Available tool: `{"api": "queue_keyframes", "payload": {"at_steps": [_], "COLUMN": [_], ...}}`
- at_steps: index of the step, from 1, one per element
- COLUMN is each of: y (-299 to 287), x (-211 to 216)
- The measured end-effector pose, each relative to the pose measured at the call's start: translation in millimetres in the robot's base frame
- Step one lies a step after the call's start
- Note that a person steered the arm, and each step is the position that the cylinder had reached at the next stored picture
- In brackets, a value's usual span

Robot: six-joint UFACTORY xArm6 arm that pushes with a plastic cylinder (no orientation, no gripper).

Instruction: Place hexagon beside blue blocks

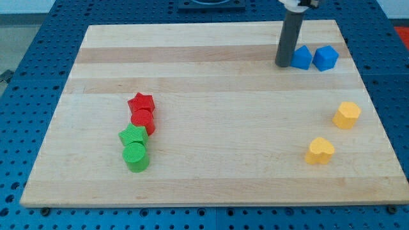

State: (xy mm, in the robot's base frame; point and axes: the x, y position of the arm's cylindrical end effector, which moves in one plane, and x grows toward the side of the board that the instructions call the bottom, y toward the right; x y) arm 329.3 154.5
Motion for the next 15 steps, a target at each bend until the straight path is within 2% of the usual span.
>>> {"api": "queue_keyframes", "payload": {"at_steps": [2, 3, 4, 5, 6, 7, 8, 10, 11, 13, 14, 15], "y": [29.7, -12.3, -18.4, 37.1, 117.4, 188.6, 189.6, 100.2, 34.5, 18.2, -21.7, -34.2], "x": [-3.2, 7.6, 35.2, 39.4, 46.5, 76.0, 111.2, 151.3, 151.3, 175.2, 177.5, 149.3]}}
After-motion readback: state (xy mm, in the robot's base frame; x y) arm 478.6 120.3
